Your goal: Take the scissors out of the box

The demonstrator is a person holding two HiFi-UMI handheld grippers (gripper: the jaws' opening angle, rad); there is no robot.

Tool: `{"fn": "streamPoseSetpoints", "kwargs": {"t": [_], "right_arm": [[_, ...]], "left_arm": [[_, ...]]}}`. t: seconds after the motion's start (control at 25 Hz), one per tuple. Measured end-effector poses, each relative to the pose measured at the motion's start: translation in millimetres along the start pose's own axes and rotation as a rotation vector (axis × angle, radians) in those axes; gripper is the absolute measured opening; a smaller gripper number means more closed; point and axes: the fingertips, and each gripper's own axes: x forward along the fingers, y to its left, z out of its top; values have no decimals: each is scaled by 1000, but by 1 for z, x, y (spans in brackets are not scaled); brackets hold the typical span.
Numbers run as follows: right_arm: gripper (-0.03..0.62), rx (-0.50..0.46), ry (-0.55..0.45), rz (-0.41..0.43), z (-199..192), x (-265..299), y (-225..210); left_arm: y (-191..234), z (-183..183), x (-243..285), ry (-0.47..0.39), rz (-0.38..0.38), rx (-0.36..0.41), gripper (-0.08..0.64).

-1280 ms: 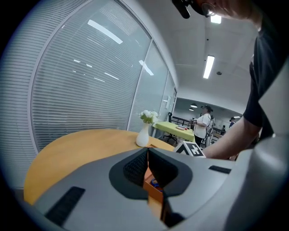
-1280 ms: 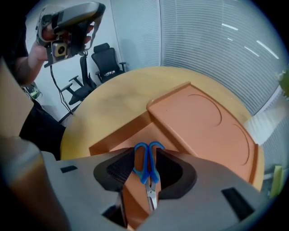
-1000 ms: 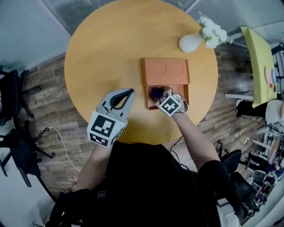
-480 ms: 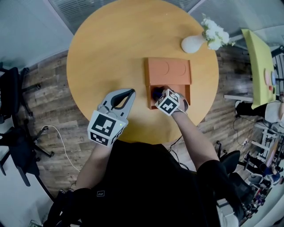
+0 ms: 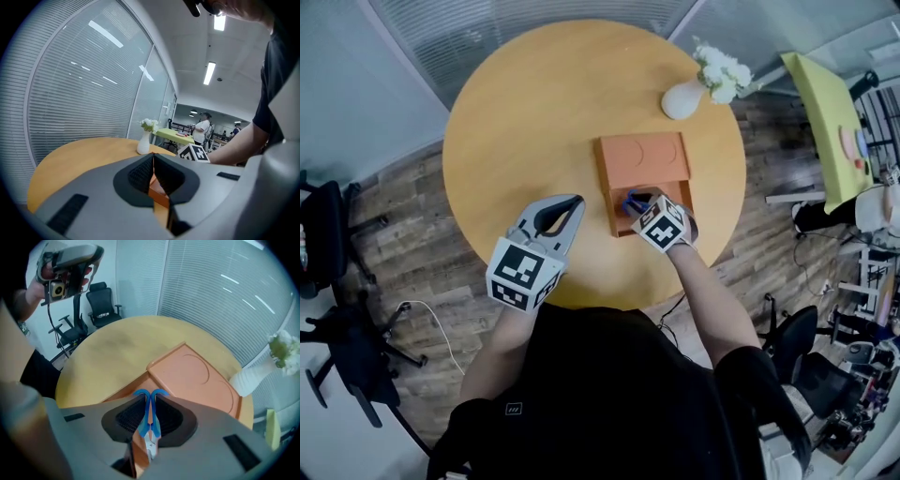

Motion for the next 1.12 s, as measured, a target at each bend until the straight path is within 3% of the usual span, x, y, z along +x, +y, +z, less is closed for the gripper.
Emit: {"fn": "streamPoseSetpoints", "kwargs": {"t": [0.32,0.68,1.12], "right_arm": [[84,100,-165,-114,20,-57,-12],[84,124,-388,-274,14,-151,-36],[84,311,-763,-323,-8,-285,-58]], "left_arm": [[-21,32,-1,-30,-80,102,15],[-58,71,2,-75,-66,157,15],[-113,106,20,-96,-78,219,15]]}}
